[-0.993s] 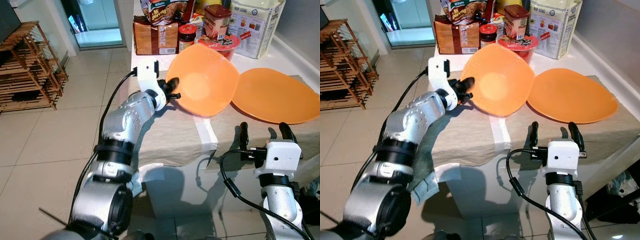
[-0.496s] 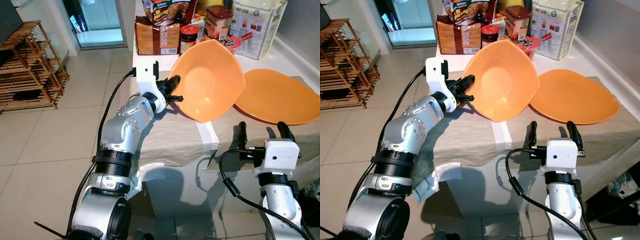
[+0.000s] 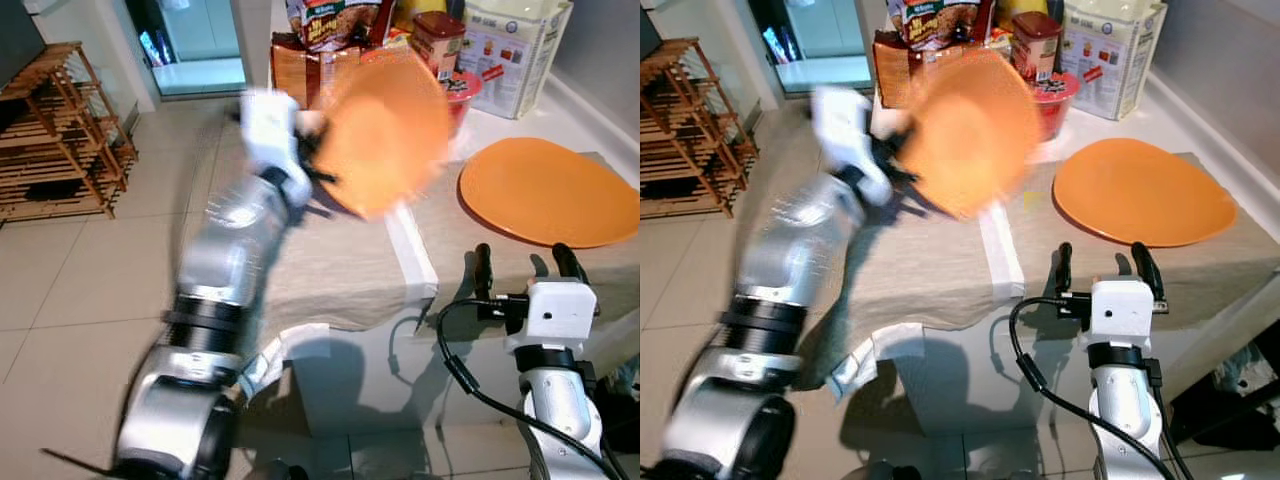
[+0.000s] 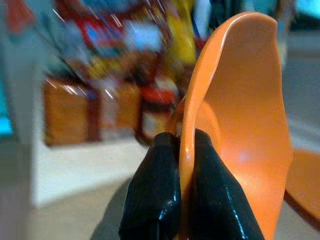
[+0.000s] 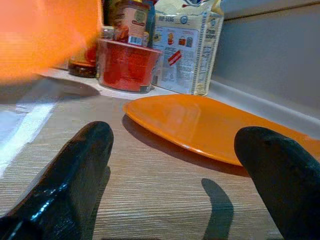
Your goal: Setting the table
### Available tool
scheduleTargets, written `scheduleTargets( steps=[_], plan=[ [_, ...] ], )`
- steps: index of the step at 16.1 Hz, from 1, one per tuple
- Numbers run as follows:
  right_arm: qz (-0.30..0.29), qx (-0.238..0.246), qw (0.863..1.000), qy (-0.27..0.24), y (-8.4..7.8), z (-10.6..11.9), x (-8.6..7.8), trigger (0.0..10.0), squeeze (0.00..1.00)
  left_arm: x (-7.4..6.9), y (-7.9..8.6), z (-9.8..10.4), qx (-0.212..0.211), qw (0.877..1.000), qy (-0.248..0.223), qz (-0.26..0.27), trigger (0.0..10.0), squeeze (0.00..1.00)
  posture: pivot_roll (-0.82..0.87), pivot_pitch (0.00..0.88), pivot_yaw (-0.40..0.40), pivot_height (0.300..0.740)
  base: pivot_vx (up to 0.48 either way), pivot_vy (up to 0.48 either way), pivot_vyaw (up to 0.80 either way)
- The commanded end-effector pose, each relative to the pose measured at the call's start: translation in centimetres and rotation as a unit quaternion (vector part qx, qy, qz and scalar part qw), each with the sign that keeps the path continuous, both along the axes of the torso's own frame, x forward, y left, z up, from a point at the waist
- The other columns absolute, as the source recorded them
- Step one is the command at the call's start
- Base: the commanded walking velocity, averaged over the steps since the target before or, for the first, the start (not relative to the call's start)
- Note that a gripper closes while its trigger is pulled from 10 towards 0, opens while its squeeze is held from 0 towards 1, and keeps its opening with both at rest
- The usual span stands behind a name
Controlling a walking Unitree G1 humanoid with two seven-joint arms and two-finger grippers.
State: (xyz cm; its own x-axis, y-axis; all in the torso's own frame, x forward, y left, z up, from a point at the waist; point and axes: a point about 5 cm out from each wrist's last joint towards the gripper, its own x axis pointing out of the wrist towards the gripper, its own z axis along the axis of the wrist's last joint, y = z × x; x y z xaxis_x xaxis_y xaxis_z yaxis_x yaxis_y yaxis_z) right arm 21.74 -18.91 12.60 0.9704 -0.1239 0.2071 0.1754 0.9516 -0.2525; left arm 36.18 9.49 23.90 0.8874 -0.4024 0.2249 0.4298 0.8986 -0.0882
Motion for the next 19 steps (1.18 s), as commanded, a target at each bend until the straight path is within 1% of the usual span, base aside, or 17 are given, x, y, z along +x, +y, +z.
scheduleTargets(
  steps=[1, 2, 3, 4, 5, 6, 7, 8, 11, 12, 13, 14, 16, 18, 19],
  plan=[
    [0.010, 0.000, 1.000, -0.005, 0.3, 0.1, 0.3, 10.0, 0.00, -0.2, 0.5, 1.5, -0.022, 0.999, -0.030, 0.008, 0.0, 0.33, -0.16, 0.000, 0.077, 0.727, 0.000, 0.000, 0.00],
    [0.011, 0.000, 1.000, -0.005, 0.3, 0.1, 0.4, 10.0, 0.00, -0.2, 0.6, 1.6, -0.028, 0.999, -0.030, 0.010, 0.0, 0.35, -0.16, 0.000, 0.077, 0.727, 0.000, 0.000, 0.00],
    [0.011, 0.000, 1.000, -0.006, 0.4, 0.1, 0.4, 10.0, 0.00, -0.3, 0.8, 1.7, -0.033, 0.999, -0.032, 0.013, 0.0, 0.35, -0.16, 0.000, 0.077, 0.727, 0.000, 0.000, 0.00],
    [0.012, 0.000, 1.000, -0.007, 0.4, 0.1, 0.6, 10.0, 0.00, -0.4, 1.7, 2.0, -0.016, 0.997, -0.055, 0.042, 0.0, 0.35, -0.15, 0.001, 0.075, 0.727, 0.000, 0.000, 0.00],
    [0.012, 0.000, 1.000, -0.007, 0.4, 0.1, 0.6, 10.0, 0.00, -0.4, 2.2, 2.0, 0.009, 0.996, -0.070, 0.053, 0.0, 0.35, -0.15, 0.000, 0.075, 0.727, 0.000, 0.000, 0.00],
    [0.013, 0.001, 1.000, -0.007, 0.4, 0.1, 0.6, 10.0, 0.00, -0.5, 2.4, 1.6, 0.041, 0.994, -0.084, 0.056, 0.0, 0.34, -0.14, 0.000, 0.073, 0.727, 0.000, 0.000, 0.00],
    [0.013, 0.001, 1.000, -0.007, 0.4, 0.1, 0.7, 10.0, 0.00, -0.7, 2.3, 1.0, 0.060, 0.994, -0.083, 0.049, 0.0, 0.33, -0.14, 0.000, 0.072, 0.727, 0.000, 0.000, 0.00],
    [0.013, 0.001, 1.000, -0.007, 0.4, 0.1, 0.7, 10.0, 0.00, -0.8, 2.1, 0.3, 0.056, 0.995, -0.070, 0.041, 0.0, 0.32, -0.14, 0.000, 0.072, 0.727, 0.000, 0.000, 0.00],
    [0.015, 0.004, 1.000, -0.008, 0.6, 0.0, 0.8, 10.0, 0.00, -1.1, 1.5, -0.5, 0.049, 0.997, -0.055, 0.026, 0.0, 0.31, -0.14, 0.000, 0.071, 0.727, 0.000, 0.000, 0.00],
    [0.018, 0.016, 1.000, -0.006, 0.7, -0.1, 0.9, 10.0, 0.00, -1.2, 1.3, -0.7, 0.044, 0.998, -0.051, 0.018, 0.0, 0.31, -0.14, 0.002, 0.068, 0.727, -0.379, 0.000, 0.00],
    [0.028, 0.055, 0.998, 0.003, 0.9, -0.4, 1.0, 10.0, 0.00, -1.3, 1.0, -1.2, 0.041, 0.998, -0.047, 0.007, 0.0, 0.32, -0.14, 0.003, 0.066, 0.727, -0.315, 0.000, 0.00],
    [0.031, 0.058, 0.998, 0.004, 1.0, -0.4, 1.0, 10.0, 0.00, -1.3, 1.0, -1.3, 0.044, 0.998, -0.047, 0.006, 0.0, 0.32, -0.14, 0.003, 0.066, 0.727, -0.315, 0.000, 0.00],
    [0.042, 0.067, 0.997, 0.008, 1.2, -0.4, 1.0, 10.0, 0.00, -1.3, 0.9, -1.2, 0.045, 0.998, -0.049, 0.007, 0.0, 0.35, -0.14, 0.006, 0.066, 0.727, -0.298, 0.000, 0.00],
    [0.048, 0.067, 0.997, 0.010, 1.4, -0.4, 1.0, 10.0, 0.00, -1.3, 0.8, -1.2, 0.046, 0.998, -0.050, 0.005, 0.0, 0.38, -0.14, 0.006, 0.066, 0.727, 0.000, 0.000, 0.00],
    [0.050, 0.067, 0.996, 0.011, 1.5, -0.4, 1.0, 10.0, 0.00, -1.3, 0.8, -1.3, 0.047, 0.998, -0.050, 0.004, 0.0, 0.42, -0.14, 0.006, 0.066, 0.727, 0.000, 0.000, 0.00]
  ],
)
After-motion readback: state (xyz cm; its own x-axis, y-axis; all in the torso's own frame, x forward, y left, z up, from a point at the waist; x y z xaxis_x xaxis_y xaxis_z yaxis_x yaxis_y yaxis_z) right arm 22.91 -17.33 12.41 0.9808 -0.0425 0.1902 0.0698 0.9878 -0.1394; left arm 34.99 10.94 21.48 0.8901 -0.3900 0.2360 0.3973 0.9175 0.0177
